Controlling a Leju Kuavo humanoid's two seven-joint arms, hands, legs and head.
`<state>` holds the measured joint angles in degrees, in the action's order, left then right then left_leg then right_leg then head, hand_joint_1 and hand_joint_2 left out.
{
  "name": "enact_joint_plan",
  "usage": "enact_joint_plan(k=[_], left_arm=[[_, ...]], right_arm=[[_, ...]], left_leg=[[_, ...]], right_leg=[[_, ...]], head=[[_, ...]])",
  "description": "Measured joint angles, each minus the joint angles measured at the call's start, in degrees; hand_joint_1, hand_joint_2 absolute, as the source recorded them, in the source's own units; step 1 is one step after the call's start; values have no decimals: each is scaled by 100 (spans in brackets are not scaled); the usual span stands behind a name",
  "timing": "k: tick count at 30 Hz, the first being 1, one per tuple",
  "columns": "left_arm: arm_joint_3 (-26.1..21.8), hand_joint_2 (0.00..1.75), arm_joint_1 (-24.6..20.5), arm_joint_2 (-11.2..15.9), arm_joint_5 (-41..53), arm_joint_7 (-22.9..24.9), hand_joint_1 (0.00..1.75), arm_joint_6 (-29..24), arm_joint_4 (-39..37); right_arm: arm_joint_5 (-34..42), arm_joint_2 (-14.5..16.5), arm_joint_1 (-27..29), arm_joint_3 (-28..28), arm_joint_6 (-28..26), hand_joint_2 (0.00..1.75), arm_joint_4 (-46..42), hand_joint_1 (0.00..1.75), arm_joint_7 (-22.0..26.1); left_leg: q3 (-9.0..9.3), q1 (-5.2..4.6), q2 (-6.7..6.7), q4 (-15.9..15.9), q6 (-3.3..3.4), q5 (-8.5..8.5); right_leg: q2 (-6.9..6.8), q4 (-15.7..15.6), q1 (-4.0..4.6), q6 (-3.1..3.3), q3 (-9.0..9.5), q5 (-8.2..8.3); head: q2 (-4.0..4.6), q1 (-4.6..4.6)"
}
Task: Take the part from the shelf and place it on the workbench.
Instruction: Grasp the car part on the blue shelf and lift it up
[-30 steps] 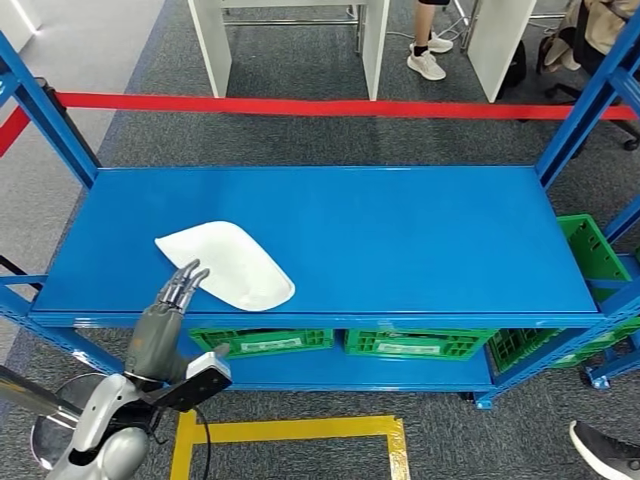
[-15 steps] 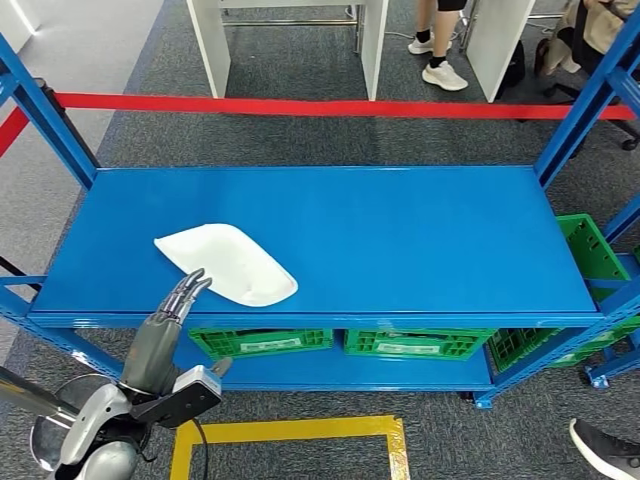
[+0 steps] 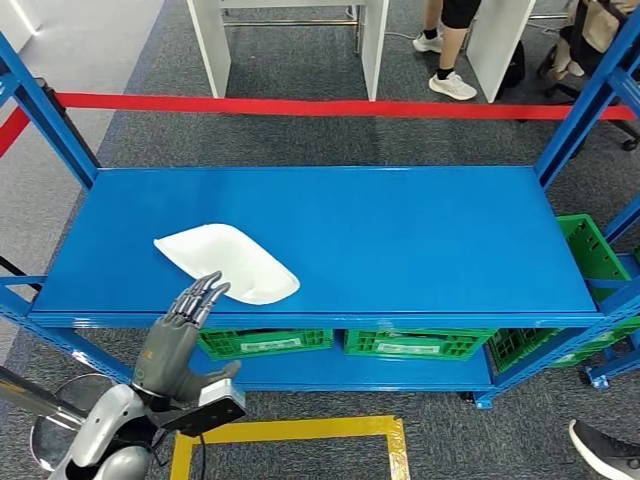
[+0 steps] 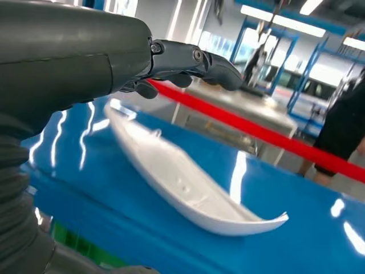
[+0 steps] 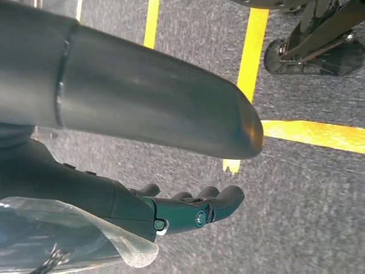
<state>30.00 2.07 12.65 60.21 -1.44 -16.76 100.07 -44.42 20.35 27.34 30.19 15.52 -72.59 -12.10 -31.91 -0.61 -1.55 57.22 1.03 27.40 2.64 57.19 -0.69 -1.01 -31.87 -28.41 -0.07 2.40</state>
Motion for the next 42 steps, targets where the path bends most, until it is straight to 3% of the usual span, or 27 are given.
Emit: enact_joint_plan(k=[5, 12, 23, 42], left_arm=[[392, 175, -708, -179, 1097, 207, 0, -441, -802], [721, 175, -1355, -407, 1534, 417, 0, -671, -1805], [957, 175, -1913, -586, 2063, 637, 0, -858, -2774], [1056, 175, -2312, -740, 2369, 834, 0, -1010, -3866]], right_arm=[[-536, 0, -274, 178, 83, 0, 197, 0, 314], [-1071, 0, -526, 511, 180, 0, 499, 0, 628], [-1491, 0, -780, 856, 75, 0, 858, 0, 959], [-1746, 0, -909, 1030, 41, 0, 1121, 0, 1066]], left_leg=[[5, -1, 1, 1, 2, -3], [3, -1, 9, 4, 3, -4], [0, 0, 10, 3, 3, -1], [0, -1, 10, 4, 3, -2]], right_leg=[[-1, 0, -1, -3, 5, 5], [12, 0, -1, -7, 4, 9], [13, 1, -1, -6, 0, 6], [12, 1, -1, -7, 0, 7]], head=[[0, -1], [0, 0], [0, -1], [0, 0]])
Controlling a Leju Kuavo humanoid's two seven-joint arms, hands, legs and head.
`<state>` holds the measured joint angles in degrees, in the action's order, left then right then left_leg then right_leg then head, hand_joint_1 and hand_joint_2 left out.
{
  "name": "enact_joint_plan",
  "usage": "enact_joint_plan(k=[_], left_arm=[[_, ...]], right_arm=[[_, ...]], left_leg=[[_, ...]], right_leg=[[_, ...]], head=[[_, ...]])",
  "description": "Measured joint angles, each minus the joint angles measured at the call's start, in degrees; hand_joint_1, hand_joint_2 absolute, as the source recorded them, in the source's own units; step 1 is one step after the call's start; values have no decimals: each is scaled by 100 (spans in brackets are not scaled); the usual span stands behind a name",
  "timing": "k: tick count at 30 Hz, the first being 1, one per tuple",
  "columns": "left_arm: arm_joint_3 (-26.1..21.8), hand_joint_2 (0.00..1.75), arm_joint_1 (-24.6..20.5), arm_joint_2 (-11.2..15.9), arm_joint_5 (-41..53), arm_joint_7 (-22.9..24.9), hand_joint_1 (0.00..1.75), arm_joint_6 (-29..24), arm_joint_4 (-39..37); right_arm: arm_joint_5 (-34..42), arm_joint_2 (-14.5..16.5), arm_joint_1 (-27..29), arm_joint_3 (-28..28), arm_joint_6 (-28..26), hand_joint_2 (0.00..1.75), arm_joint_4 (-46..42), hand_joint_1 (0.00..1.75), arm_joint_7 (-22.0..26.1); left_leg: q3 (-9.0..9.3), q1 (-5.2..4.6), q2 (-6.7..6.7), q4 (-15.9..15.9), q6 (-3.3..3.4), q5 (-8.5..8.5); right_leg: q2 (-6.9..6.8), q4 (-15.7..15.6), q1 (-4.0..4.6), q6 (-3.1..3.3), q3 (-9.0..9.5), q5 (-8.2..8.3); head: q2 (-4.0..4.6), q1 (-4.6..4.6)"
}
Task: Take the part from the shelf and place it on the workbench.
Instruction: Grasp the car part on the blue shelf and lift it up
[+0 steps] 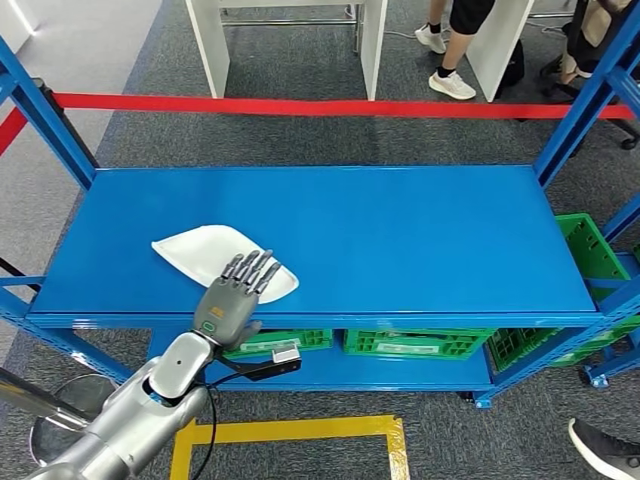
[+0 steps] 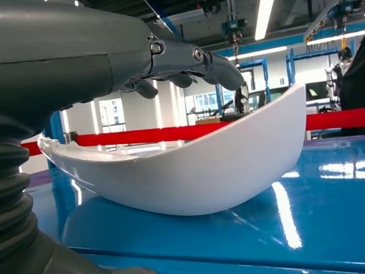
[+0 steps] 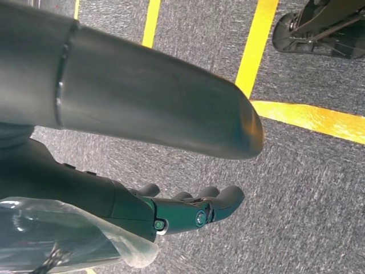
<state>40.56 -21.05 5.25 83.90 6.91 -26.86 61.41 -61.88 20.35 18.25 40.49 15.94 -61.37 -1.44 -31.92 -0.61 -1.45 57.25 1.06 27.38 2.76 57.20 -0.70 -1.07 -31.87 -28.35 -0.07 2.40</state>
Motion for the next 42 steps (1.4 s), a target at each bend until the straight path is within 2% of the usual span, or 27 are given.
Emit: enact_joint_plan(k=[16, 42], left_arm=[[-38, 175, -179, -178, -196, 8, 0, 62, -303], [-118, 175, -189, -192, -340, 1, 0, 173, -289]], right_arm=[[-176, 0, -55, 119, 4, 0, 109, 0, 42], [-106, 0, -13, 110, 40, 0, 139, 0, -25]], left_leg=[[0, 0, 0, 0, 1, -3], [1, 0, 0, 0, 2, -8]], right_leg=[[-2, 0, 0, 0, 1, 2], [-1, 0, 0, -4, 1, 10]], head=[[0, 0], [0, 0]])
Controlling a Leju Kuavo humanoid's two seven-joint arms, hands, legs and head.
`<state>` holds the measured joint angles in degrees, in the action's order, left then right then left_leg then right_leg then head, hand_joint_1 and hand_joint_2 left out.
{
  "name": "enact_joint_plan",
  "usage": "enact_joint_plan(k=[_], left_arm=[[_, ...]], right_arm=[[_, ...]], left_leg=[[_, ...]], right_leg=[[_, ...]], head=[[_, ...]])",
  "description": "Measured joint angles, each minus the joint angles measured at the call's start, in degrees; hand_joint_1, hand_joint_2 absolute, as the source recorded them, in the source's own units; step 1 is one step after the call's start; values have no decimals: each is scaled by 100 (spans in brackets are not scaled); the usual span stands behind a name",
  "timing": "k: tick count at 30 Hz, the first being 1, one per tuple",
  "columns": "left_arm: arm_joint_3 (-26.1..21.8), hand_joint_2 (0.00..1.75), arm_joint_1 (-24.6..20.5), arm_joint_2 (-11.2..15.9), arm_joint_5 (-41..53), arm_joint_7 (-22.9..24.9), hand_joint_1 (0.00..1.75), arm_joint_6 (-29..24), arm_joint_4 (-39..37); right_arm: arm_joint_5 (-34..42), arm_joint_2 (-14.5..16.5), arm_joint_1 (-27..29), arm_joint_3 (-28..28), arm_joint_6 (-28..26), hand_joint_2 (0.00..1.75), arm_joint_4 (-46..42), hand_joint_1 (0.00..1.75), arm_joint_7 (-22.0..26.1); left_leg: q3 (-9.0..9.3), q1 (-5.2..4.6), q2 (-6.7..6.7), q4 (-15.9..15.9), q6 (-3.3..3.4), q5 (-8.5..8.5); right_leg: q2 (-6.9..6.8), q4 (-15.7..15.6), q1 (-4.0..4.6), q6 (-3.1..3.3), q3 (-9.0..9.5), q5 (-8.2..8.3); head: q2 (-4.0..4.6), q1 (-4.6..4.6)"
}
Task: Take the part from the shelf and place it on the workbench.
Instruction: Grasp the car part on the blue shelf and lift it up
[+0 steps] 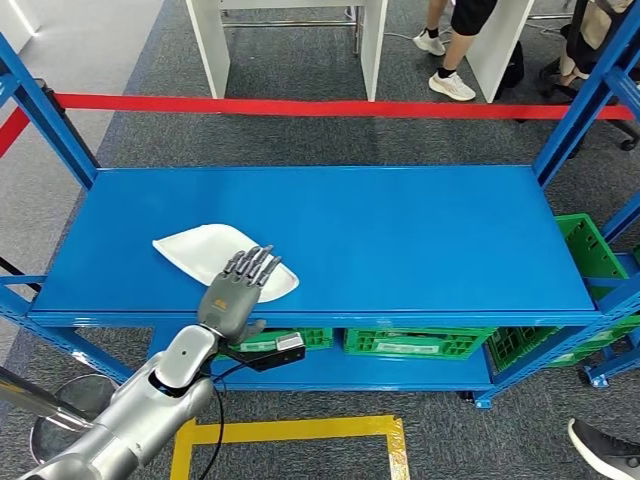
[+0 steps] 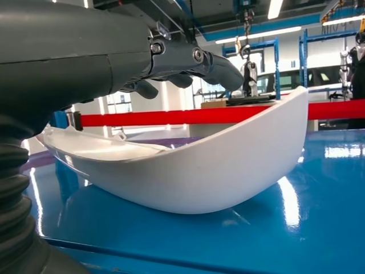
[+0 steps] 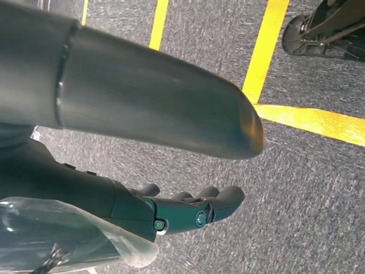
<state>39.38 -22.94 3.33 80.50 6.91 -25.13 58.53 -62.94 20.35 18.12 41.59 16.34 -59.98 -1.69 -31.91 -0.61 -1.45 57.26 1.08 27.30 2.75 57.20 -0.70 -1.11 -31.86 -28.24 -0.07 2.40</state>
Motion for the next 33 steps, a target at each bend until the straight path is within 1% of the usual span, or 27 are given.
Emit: enact_joint_plan(k=[11, 26, 33], left_arm=[[-54, 175, 7, 49, -138, -57, 0, 126, 133], [-65, 175, 14, 143, -136, -86, 0, 139, 304], [-164, 175, -136, 181, -159, -66, 0, 142, 351]], right_arm=[[156, 0, 99, -137, 56, 0, -34, 0, -119], [75, 0, 104, -155, 145, 0, -65, 0, -88], [67, 0, 114, -155, 147, 0, -69, 0, -78]], left_leg=[[-1, 1, 0, 0, 0, -2], [-1, 1, -1, 0, 3, -8], [1, 1, 0, 0, -1, -16]], right_leg=[[1, 1, 0, 0, -2, 1], [-2, 1, 0, -1, 1, 5], [-1, 1, 1, 2, 4, 17]], head=[[0, 0], [0, -1], [0, 0]])
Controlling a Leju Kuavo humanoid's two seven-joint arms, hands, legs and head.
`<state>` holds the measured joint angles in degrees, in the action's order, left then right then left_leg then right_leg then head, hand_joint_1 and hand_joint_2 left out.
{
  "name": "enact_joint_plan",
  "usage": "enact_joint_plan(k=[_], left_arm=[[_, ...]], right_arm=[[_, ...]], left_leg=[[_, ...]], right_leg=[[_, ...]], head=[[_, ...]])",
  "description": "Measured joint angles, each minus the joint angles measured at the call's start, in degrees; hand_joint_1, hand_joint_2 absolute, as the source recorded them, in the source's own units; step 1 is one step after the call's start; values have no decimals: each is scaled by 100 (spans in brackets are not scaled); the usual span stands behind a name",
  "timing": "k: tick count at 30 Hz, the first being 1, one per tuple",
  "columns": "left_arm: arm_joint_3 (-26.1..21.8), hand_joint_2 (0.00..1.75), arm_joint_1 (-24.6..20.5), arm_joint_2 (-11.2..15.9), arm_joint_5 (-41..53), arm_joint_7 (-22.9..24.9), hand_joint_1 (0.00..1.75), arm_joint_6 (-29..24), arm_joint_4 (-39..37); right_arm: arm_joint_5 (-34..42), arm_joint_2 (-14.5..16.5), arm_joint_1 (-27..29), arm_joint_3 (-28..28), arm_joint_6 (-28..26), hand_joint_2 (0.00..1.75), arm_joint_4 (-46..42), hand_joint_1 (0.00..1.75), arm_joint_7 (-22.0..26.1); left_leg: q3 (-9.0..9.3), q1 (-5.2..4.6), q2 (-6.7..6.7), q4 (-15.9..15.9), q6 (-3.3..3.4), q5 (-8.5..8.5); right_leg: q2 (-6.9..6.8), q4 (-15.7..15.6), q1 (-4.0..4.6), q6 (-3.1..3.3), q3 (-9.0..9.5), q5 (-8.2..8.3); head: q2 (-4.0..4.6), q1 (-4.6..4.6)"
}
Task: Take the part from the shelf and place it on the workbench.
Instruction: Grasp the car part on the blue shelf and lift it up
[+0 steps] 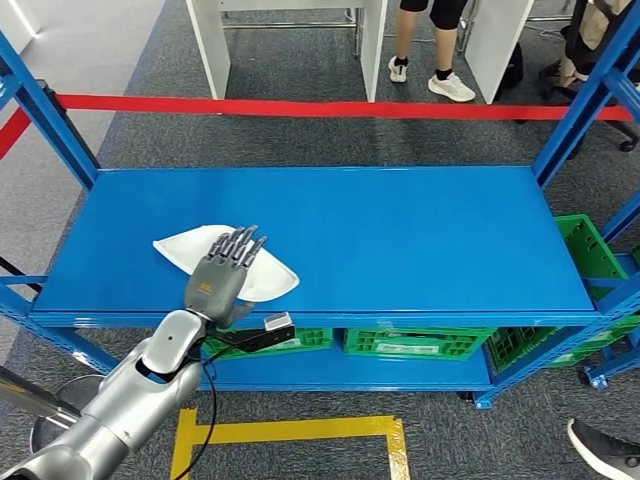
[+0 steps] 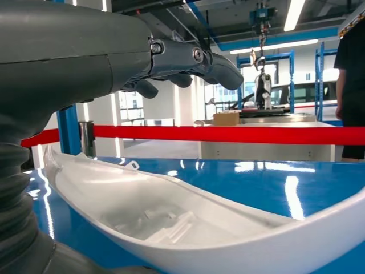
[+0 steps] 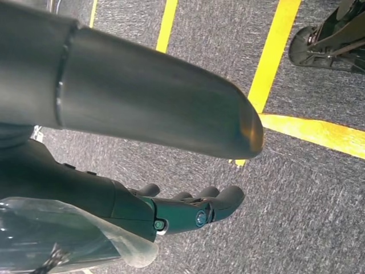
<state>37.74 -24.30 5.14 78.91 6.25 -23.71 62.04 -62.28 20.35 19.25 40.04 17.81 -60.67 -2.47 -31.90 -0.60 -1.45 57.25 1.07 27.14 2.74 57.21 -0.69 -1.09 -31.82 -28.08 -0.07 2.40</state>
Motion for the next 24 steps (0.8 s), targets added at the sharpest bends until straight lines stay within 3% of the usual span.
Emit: enact_joint_plan(k=[24], left_arm=[[-37, 175, -15, 50, -35, 0, 0, 96, 97]], right_arm=[[-57, 0, 7, -1, 9, 0, -59, 0, 15]], left_leg=[[-5, -1, 0, 0, 3, 7]], right_leg=[[1, 0, 0, 0, -7, -8]], head=[[0, 0]])
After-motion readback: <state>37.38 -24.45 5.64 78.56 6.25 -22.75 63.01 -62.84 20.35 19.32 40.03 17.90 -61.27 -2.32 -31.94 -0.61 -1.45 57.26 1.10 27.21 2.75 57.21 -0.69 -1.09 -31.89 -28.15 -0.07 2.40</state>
